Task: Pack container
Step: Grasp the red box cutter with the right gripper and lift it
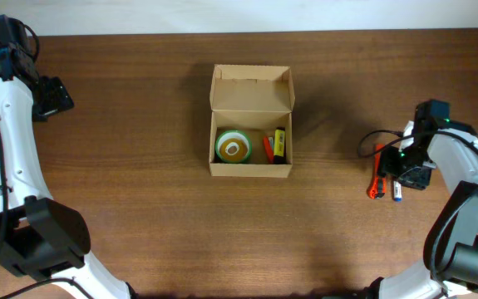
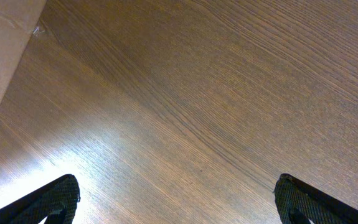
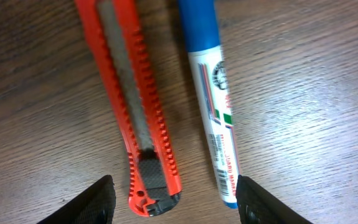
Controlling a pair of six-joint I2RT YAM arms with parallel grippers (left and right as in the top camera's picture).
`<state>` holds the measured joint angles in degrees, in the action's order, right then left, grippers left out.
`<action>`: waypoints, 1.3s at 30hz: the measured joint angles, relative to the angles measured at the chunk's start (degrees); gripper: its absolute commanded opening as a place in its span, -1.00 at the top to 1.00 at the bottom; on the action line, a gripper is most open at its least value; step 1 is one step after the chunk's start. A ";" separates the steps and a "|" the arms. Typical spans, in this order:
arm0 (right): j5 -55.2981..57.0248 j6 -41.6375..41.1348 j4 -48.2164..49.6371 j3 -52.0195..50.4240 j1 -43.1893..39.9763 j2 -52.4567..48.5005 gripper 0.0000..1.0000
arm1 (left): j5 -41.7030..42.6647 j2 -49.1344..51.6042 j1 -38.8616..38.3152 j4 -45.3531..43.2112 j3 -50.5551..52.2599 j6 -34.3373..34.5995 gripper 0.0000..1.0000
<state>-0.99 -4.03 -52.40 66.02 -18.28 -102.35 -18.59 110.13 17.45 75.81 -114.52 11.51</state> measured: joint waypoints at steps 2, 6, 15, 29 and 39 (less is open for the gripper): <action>-0.48 0.04 0.00 0.00 -0.11 0.00 -0.26 | 0.00 0.00 0.00 0.00 0.00 0.00 -1.00; -1.79 0.22 0.09 0.00 0.00 0.00 -0.26 | -0.02 0.00 0.00 0.00 0.00 0.00 -1.00; -3.65 2.51 0.70 0.04 0.00 0.00 -0.26 | 0.00 0.00 0.00 -0.02 0.00 0.00 -1.00; -6.27 9.25 1.77 0.09 0.00 0.00 -0.35 | 0.00 0.00 0.00 -0.02 0.00 0.00 -0.99; -7.08 10.54 1.99 0.33 1.25 -3.10 -0.34 | 0.00 0.00 0.00 -0.02 0.00 0.00 -1.00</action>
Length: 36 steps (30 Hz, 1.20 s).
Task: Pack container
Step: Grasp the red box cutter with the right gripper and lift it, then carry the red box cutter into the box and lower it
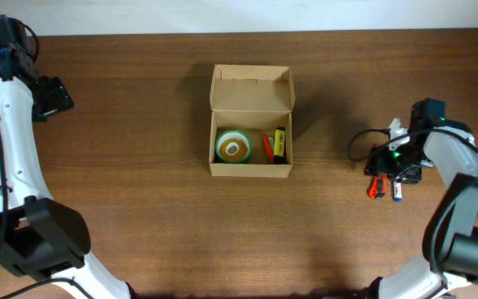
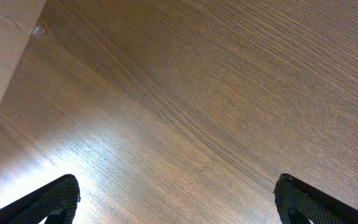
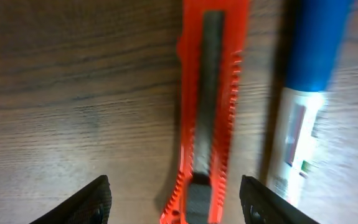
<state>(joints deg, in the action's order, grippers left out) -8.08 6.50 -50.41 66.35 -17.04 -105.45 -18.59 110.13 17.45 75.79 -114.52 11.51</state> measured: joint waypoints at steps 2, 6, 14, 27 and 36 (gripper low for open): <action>0.02 0.00 0.20 0.09 0.66 -1.88 -0.34 | 0.00 0.00 0.00 0.00 0.00 0.00 -1.00; 0.85 -0.52 0.72 0.90 1.68 -3.56 -0.26 | 0.00 0.00 0.00 0.02 0.00 0.00 -1.00; 2.84 -1.81 2.16 1.42 1.68 -4.26 0.50 | 0.00 0.00 0.00 0.02 0.00 0.00 -1.00; 1.90 -3.39 -2.75 9.86 1.68 -6.86 0.92 | 0.00 0.00 0.00 0.02 0.00 0.00 -1.00; 0.79 -3.10 -19.98 37.44 3.39 -7.06 0.92 | 0.00 0.00 0.00 0.00 0.00 0.00 -1.00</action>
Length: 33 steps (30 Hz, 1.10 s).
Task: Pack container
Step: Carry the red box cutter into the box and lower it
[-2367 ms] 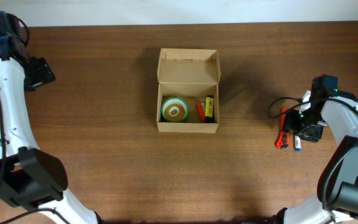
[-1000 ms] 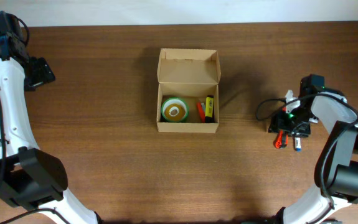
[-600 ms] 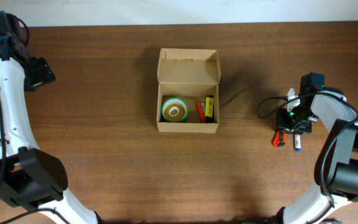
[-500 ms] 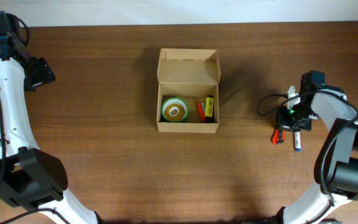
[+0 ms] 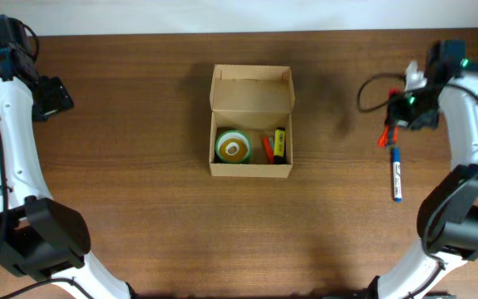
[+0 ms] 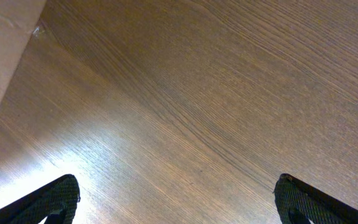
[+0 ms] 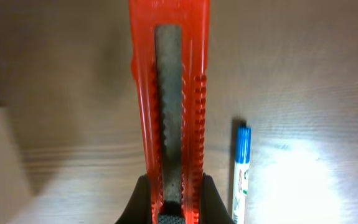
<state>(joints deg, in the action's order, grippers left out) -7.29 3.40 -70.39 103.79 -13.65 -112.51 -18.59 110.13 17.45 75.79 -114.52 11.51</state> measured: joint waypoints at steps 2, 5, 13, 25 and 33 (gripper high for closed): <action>-0.39 0.59 -3.39 6.19 1.64 0.00 0.92 | -0.02 0.00 0.00 0.00 0.00 0.00 -1.00; -1.22 2.86 -8.61 15.67 5.84 0.00 0.92 | 0.00 0.00 0.00 0.00 0.00 0.00 -1.00; -5.53 15.26 -18.08 30.67 21.46 0.00 0.90 | 0.00 0.00 0.00 0.00 0.00 0.00 -0.99; -2.67 41.51 -20.37 31.82 45.92 -1.36 0.80 | 0.00 0.00 0.00 0.00 0.00 0.00 -0.99; -0.13 47.95 -20.24 31.82 46.97 -12.44 0.88 | 0.00 0.00 0.00 0.00 0.00 0.00 -1.00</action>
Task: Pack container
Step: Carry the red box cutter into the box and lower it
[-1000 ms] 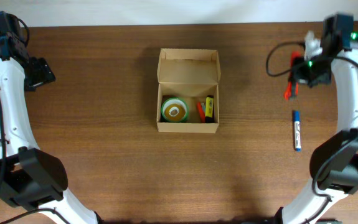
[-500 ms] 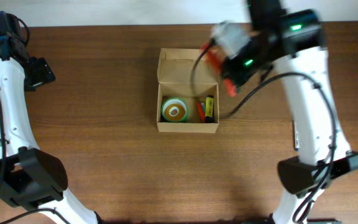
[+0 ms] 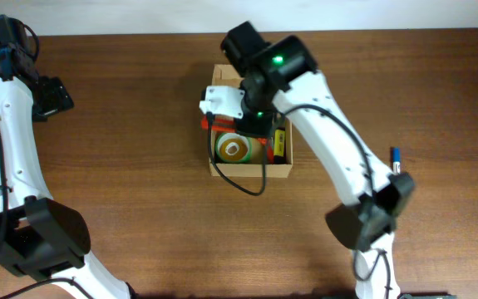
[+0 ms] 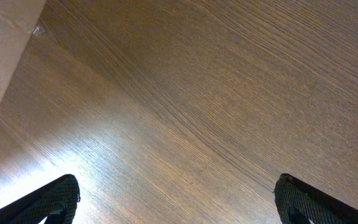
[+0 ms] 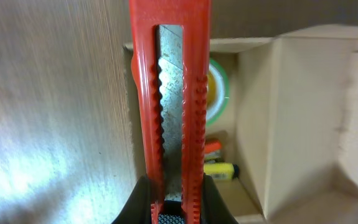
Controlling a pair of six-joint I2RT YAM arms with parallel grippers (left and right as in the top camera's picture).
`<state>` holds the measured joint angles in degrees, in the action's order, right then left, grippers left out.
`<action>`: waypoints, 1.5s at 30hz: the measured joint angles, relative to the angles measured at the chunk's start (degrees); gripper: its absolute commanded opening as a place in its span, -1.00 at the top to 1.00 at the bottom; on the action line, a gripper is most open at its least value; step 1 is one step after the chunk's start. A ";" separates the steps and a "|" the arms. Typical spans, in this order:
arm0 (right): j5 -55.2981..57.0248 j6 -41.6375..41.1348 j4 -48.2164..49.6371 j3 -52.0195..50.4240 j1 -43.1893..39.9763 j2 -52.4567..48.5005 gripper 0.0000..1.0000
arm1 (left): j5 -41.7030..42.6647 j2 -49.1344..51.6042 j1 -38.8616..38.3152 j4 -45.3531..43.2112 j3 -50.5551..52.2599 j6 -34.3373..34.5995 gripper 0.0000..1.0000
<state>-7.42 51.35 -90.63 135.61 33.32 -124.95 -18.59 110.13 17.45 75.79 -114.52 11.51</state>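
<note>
An open cardboard box (image 3: 251,87) stands mid-table, holding a green-and-yellow tape roll (image 3: 234,149), a yellow marker (image 3: 278,143) and a small orange item. My right gripper (image 3: 251,116) hangs over the box's left part, shut on a red utility knife (image 5: 169,93). In the right wrist view the knife points out past the box's left wall, over the tape roll (image 5: 219,87) and the yellow marker (image 5: 219,169). A blue marker (image 3: 395,158) lies at the right, partly behind my arm. My left gripper (image 3: 51,95) stands open at the far left, its fingertips (image 4: 54,199) over bare wood.
The box's lid flap stands up at its far side (image 5: 303,112). My right arm reaches across the table from the lower right to the box. A pale surface edge shows in the corner of the left wrist view.
My right gripper, with the red knife in it, has moved from the far right of the table to above the box. The blue marker stays on the table. The left arm is unchanged.
My right gripper was open over the knife and blue marker lying side by side at the right. Then its jaws stood astride the knife. Then it was shut on the knife, raised, with the marker left behind. Now it holds the knife over the box.
</note>
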 measured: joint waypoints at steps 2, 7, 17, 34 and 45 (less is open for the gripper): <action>0.13 1.66 0.02 -0.02 0.00 -2.93 0.89 | 0.00 0.00 0.00 0.00 0.00 0.00 -0.99; 0.35 3.56 0.04 -0.02 -0.28 -7.30 0.89 | 0.00 0.00 0.00 0.00 0.00 0.00 -1.00; -0.63 4.59 3.32 -8.02 -4.37 -8.39 0.92 | 0.00 0.00 0.00 0.00 0.00 0.00 -0.99; -1.97 4.61 4.81 -14.34 -4.72 -8.41 0.92 | 0.00 0.00 0.00 0.00 0.00 0.00 -0.99; -2.14 4.63 6.56 -17.84 -2.51 -8.41 0.93 | 0.00 0.00 0.00 0.00 0.00 0.00 -1.00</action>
<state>-9.56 55.99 -84.07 117.78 30.81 -133.36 -18.59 110.13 17.45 75.79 -114.52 11.51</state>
